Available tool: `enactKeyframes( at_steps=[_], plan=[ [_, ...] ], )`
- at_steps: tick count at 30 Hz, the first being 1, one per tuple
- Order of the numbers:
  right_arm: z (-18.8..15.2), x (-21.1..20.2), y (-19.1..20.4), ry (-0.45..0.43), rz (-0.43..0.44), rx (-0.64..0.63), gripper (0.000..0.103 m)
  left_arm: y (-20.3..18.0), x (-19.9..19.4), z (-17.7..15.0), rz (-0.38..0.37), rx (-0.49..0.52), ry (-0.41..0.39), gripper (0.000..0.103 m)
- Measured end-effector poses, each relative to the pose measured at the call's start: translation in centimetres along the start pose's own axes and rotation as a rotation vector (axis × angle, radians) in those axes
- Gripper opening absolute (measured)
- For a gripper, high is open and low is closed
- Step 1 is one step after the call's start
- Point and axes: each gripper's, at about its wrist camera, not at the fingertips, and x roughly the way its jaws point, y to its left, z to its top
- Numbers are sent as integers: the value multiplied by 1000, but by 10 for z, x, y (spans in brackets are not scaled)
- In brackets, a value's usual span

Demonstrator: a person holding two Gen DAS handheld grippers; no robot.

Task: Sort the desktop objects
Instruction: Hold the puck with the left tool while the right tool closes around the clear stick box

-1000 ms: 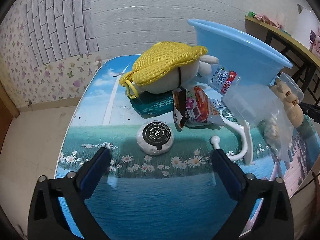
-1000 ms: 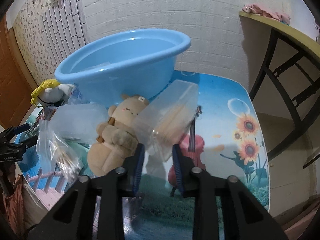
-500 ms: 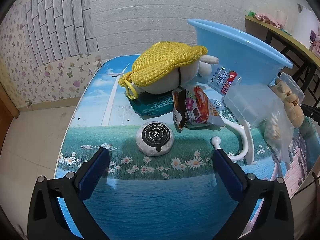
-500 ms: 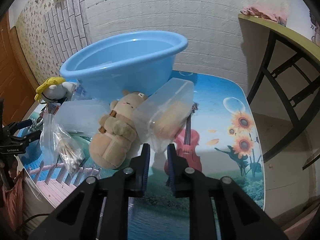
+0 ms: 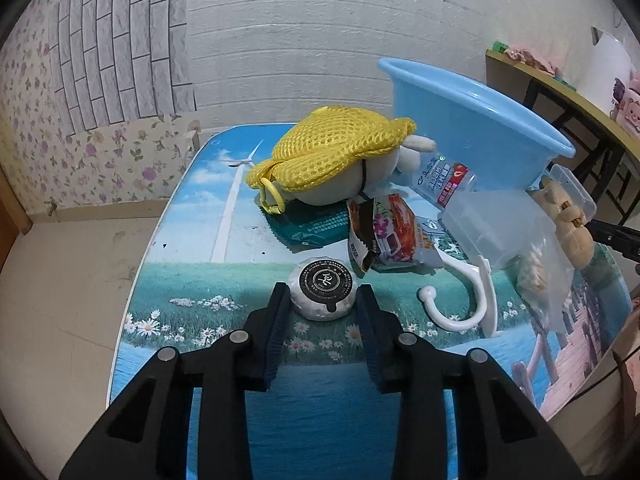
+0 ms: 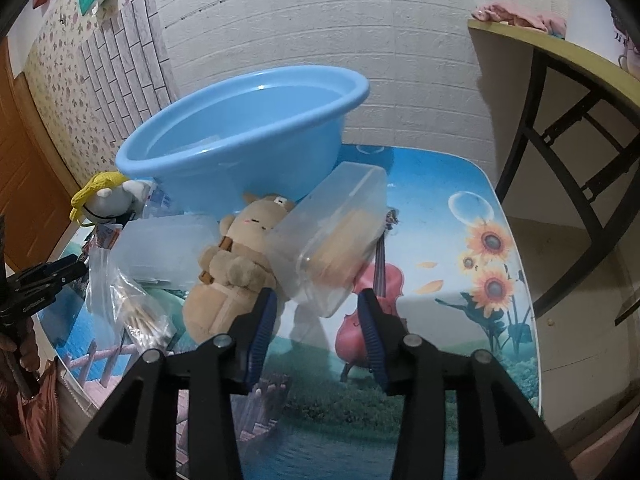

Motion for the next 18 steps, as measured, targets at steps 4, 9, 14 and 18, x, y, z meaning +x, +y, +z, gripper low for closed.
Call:
enactKeyframes(
  at_steps=[4, 9, 14, 18],
  plan=[
    [5, -1, 2, -9, 0, -2, 42, 1, -1, 0, -5, -14, 3, 32],
    [14, 1, 4, -28, -22, 16, 42, 2, -3, -1, 0, -23, 6, 33],
    [21, 7, 10, -13, -39, 33, 45, 2, -4, -1, 13, -22, 12, 33],
    [27, 7, 17, -23, -62, 51, 58, 2, -6, -1, 13, -25, 12, 33]
  ],
)
